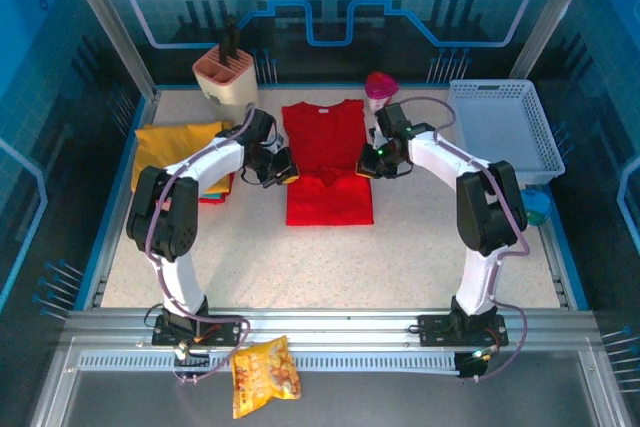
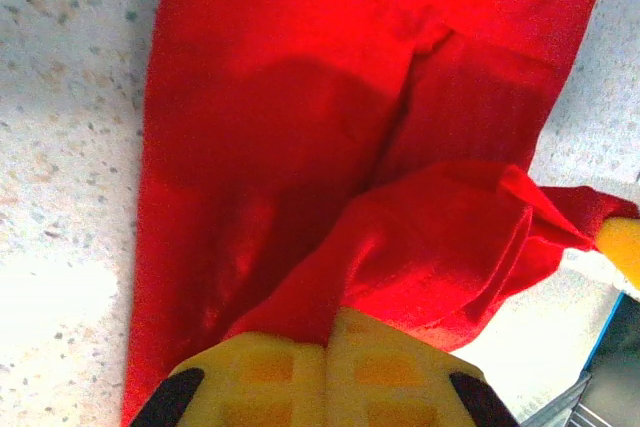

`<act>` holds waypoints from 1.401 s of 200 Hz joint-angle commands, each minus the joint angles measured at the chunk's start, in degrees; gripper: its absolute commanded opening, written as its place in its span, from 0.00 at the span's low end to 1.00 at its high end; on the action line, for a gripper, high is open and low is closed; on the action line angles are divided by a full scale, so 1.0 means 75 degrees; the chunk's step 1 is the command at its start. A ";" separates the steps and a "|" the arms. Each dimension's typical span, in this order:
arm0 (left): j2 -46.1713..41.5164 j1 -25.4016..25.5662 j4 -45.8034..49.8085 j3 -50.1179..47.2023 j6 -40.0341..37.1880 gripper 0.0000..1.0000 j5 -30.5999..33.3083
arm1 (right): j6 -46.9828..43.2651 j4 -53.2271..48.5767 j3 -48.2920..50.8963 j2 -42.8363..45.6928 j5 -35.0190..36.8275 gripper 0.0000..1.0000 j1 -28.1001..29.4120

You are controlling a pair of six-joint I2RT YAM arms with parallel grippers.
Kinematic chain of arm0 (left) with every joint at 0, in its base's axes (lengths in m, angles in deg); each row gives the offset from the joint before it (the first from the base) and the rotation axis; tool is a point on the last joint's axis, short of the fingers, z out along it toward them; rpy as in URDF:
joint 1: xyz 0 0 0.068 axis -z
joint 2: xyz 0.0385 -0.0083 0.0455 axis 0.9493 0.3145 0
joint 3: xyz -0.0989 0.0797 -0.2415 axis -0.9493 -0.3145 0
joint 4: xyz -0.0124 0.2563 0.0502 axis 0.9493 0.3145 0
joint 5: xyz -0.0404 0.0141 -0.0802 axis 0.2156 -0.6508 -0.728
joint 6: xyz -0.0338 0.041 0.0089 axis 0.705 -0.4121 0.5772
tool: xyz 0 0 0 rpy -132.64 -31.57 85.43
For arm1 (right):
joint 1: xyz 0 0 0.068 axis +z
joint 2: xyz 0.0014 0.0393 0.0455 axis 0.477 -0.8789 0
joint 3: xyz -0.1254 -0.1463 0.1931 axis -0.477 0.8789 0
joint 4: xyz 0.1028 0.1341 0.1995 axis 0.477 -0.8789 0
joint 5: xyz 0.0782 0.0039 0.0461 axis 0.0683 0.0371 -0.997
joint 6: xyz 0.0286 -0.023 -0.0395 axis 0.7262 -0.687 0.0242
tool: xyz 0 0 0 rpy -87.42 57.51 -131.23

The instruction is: Fold and stack the t-shirts

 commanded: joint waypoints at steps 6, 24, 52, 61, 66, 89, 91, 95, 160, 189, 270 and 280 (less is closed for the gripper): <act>0.0321 -0.0145 -0.0169 0.0288 -0.0316 0.00 -0.0138 | -0.0149 0.0201 -0.0142 -0.0261 -0.0436 0.00 -0.0235; 0.0502 -0.0169 -0.0249 0.0371 -0.0347 0.00 -0.0184 | -0.0195 0.0281 -0.0278 -0.0428 -0.0552 0.00 -0.0286; 0.0727 -0.0225 -0.0404 0.0424 -0.0325 0.00 -0.0138 | -0.0127 0.0379 -0.0463 -0.0700 -0.0604 0.00 -0.0297; 0.0800 -0.0260 -0.0509 0.0414 -0.0279 0.00 -0.0140 | -0.0115 0.0383 -0.0517 -0.0783 -0.0509 0.00 -0.0298; 0.0827 -0.0280 -0.0555 0.0419 -0.0259 0.00 -0.0158 | -0.0104 0.0415 -0.0531 -0.0825 -0.0473 0.00 -0.0299; 0.0911 -0.0368 -0.0777 0.0468 -0.0240 0.00 -0.0163 | -0.0035 0.0475 -0.0686 -0.1029 -0.0402 0.00 -0.0346; 0.0911 -0.0369 -0.0809 0.0467 -0.0246 0.00 -0.0161 | -0.0033 0.0476 -0.0697 -0.1042 -0.0391 0.00 -0.0345; 0.0922 -0.0383 -0.0870 0.0460 -0.0276 0.01 -0.0170 | -0.0022 0.0487 -0.0732 -0.1064 -0.0375 0.00 -0.0348; 0.0188 -0.0720 -0.0950 0.0486 -0.0659 0.49 -0.0387 | -0.0361 0.0189 -0.0964 -0.0588 -0.0159 0.54 -0.0313; -0.0597 -0.0686 -0.1179 -0.0168 -0.0426 0.51 -0.0908 | -0.0453 0.0089 -0.0539 0.0155 -0.0109 0.76 -0.0105; -0.2497 -0.0167 -0.1364 -0.3083 -0.0855 0.56 -0.1036 | -0.0084 0.0305 0.2293 0.2382 -0.0018 0.98 0.0476; -0.2631 -0.0170 -0.1241 -0.3275 -0.0980 0.56 -0.0947 | -0.0017 0.0452 0.2682 0.2617 0.0054 1.00 0.0475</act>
